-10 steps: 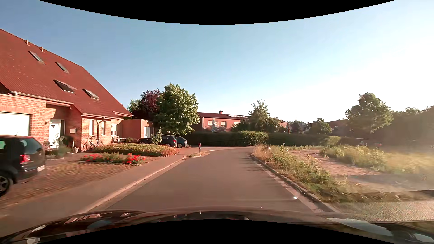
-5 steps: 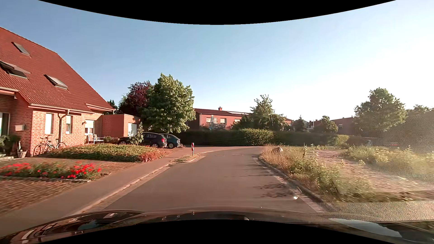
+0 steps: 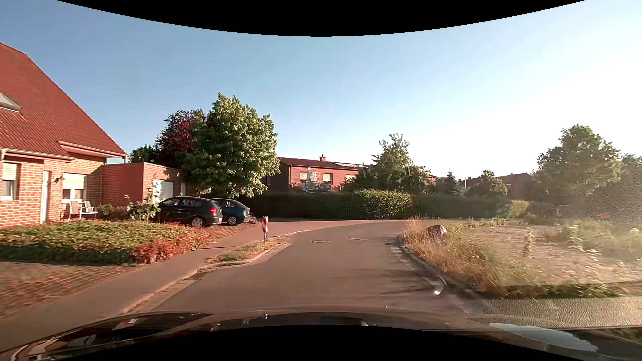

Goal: Follow the waypoints while adhering to traffic rules and regulations

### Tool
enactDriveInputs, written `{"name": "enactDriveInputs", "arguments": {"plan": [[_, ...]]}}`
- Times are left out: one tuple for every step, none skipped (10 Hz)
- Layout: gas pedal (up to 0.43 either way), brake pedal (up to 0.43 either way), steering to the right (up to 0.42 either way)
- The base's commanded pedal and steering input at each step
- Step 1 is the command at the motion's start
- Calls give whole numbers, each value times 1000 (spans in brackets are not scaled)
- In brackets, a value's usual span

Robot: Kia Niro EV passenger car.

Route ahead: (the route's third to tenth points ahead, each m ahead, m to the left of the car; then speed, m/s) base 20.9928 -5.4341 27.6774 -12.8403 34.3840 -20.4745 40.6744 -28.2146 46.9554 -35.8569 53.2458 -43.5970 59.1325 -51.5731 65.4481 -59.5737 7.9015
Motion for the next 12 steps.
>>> {"name": "enactDriveInputs", "arguments": {"plan": [[130, 0, 23], [130, 0, 32], [130, 0, 40], [130, 0, 44], [130, 0, 47], [130, 0, 52], [130, 0, 64], [130, 0, 75], [130, 0, 96], [130, 0, 110], [130, 0, 113], [130, 0, 112]]}}
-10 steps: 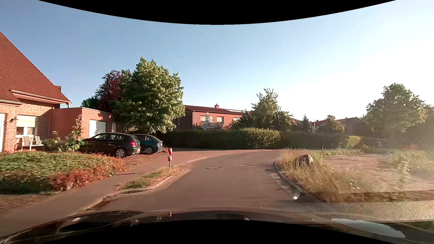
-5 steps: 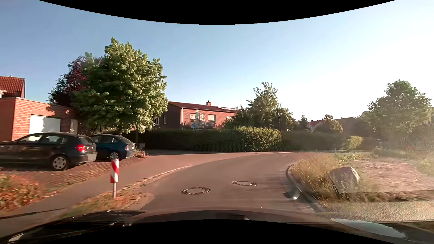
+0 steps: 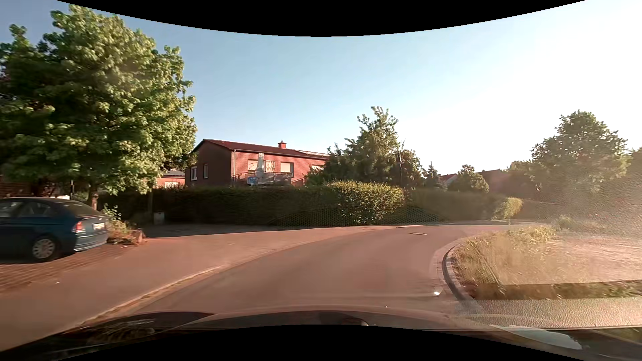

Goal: Follow the waypoints while adhering to traffic rules and regulations

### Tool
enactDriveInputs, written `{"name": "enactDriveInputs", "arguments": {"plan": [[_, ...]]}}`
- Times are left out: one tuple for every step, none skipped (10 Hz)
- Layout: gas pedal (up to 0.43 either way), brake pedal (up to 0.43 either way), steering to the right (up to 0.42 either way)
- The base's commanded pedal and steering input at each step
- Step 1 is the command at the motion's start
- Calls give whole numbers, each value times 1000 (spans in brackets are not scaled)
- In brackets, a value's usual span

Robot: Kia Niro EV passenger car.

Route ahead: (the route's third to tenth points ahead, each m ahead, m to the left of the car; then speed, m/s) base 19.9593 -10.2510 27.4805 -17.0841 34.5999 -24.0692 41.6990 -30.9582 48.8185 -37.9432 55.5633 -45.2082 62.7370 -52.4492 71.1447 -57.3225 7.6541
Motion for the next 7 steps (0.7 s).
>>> {"name": "enactDriveInputs", "arguments": {"plan": [[130, 0, 115], [130, 0, 128], [130, 0, 141], [130, 0, 156], [130, 0, 167], [130, 0, 175], [138, 0, 181]]}}
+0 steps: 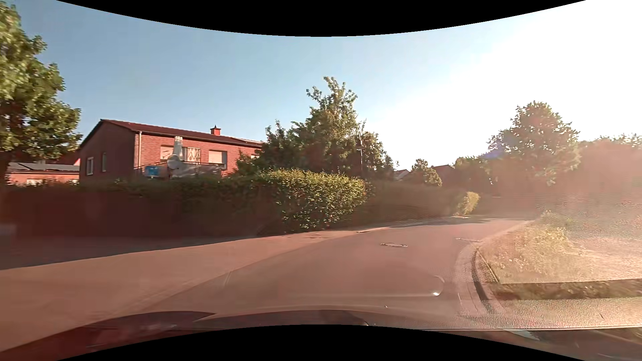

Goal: Follow the waypoints while adhering to traffic rules and regulations

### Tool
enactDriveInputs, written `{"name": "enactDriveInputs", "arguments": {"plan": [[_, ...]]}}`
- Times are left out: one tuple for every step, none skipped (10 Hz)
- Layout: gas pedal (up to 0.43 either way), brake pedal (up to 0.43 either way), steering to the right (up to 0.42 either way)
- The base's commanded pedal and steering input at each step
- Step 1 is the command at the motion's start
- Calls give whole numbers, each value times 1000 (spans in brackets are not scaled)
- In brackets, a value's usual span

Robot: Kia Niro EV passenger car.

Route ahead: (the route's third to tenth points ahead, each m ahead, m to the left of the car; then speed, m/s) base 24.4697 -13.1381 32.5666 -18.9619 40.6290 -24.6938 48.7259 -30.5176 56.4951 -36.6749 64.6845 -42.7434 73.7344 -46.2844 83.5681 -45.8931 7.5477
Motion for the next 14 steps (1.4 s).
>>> {"name": "enactDriveInputs", "arguments": {"plan": [[138, 0, 182], [138, 0, 183], [150, 0, 183], [150, 0, 184], [157, 0, 184], [157, 0, 184], [157, 0, 183], [169, 0, 179], [169, 0, 168], [169, 0, 155], [169, 0, 146], [169, 0, 141], [177, 0, 140], [177, 0, 133]]}}
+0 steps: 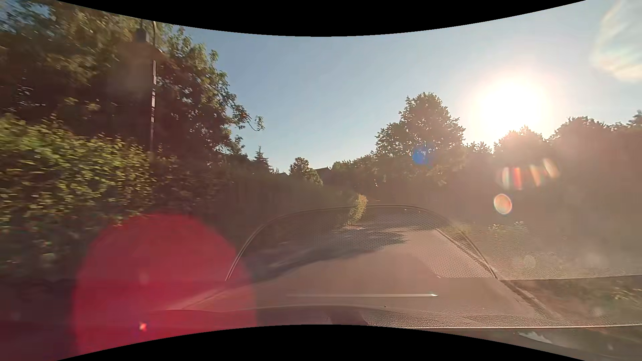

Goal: Follow the waypoints while adhering to traffic rules and regulations

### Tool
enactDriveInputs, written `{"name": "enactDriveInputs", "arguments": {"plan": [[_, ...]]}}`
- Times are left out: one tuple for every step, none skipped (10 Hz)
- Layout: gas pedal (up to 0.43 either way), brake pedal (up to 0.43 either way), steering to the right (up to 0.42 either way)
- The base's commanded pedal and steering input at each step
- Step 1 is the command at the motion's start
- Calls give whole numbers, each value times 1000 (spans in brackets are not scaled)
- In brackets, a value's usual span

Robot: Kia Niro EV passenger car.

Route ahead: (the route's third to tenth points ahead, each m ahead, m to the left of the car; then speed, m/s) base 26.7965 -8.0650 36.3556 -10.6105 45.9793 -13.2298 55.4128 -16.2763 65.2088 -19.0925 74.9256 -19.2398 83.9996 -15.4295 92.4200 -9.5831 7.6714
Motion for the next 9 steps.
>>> {"name": "enactDriveInputs", "arguments": {"plan": [[177, 0, 129], [177, 0, 119], [177, 0, 102], [177, 0, 90], [177, 0, 83], [177, 0, 82], [177, 0, 75], [177, 0, 65], [177, 0, 59]]}}
